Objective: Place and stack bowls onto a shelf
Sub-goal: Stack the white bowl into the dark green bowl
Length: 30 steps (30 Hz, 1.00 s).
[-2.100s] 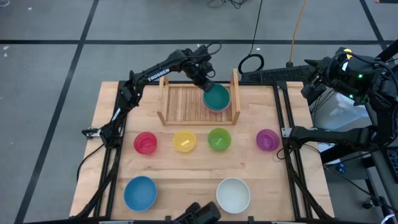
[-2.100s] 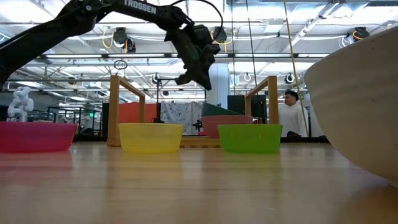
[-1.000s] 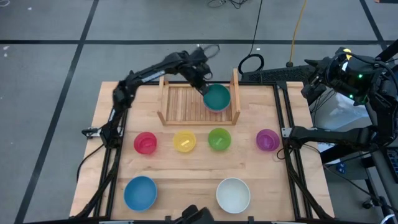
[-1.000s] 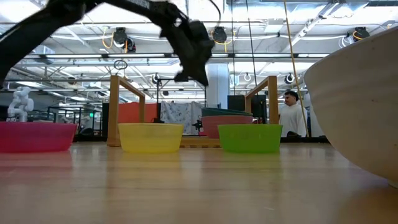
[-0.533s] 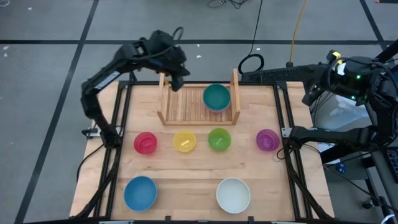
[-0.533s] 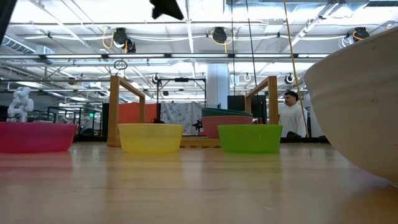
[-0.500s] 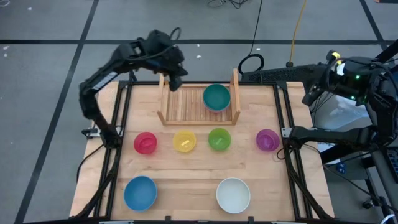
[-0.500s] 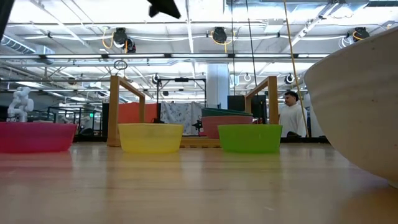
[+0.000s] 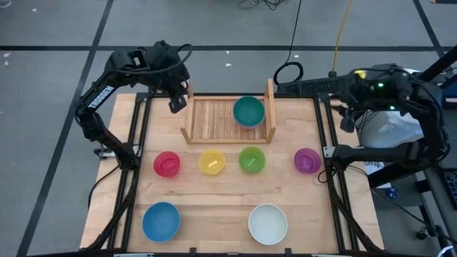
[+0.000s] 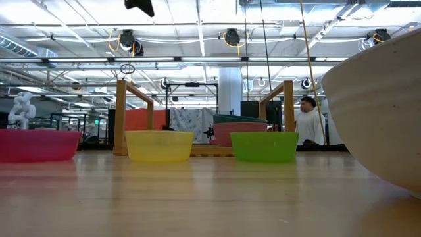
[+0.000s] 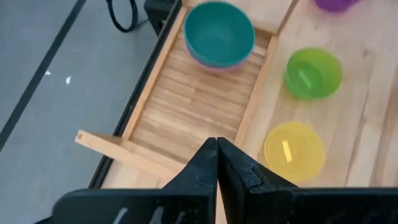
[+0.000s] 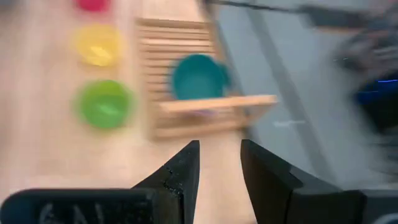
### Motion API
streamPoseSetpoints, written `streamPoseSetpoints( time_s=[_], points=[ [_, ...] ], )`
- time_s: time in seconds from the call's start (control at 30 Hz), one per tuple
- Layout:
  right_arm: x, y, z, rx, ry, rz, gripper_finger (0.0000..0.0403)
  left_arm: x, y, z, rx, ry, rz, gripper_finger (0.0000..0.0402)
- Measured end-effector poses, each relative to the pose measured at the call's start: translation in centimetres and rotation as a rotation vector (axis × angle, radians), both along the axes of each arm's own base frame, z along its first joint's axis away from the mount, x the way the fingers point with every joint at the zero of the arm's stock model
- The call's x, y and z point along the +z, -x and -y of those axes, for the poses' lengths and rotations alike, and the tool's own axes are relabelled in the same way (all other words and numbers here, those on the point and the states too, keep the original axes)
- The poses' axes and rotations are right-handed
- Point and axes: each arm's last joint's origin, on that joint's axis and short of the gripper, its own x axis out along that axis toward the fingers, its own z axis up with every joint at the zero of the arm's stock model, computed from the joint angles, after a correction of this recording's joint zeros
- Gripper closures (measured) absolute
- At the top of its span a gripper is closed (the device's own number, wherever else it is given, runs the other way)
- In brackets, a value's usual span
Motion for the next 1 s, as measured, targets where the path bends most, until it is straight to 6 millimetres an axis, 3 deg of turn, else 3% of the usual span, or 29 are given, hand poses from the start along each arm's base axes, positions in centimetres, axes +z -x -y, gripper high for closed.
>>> streamPoseSetpoints(
  time_s=[0.3, 0.47, 0.77, 1.0],
  points=[
    [-0.9, -3.1, -0.3, 0.072, -0.403, -0.007, 0.0294, 0.2, 1.2, 0.3, -0.062, -0.036, -0.044, 0.0394],
    [-1.5, -5.3, -1.1, 0.072, -0.562, -0.065, 0.0294, 1.4, 3.1, 0.9, -0.051, -0.068, -0.001, 0.0394],
    [-3.2, -9.8, -4.3, 0.147, -0.674, -0.285, 0.0294, 3.5, 7.4, 3.2, -0.014, -0.112, 0.115, 0.0394],
    [-5.6, -13.8, -7.2, 0.115, -0.688, -0.453, 0.0294, 4.4, 9.4, 4.4, -0.004, -0.134, 0.17, 0.0394]
  ],
)
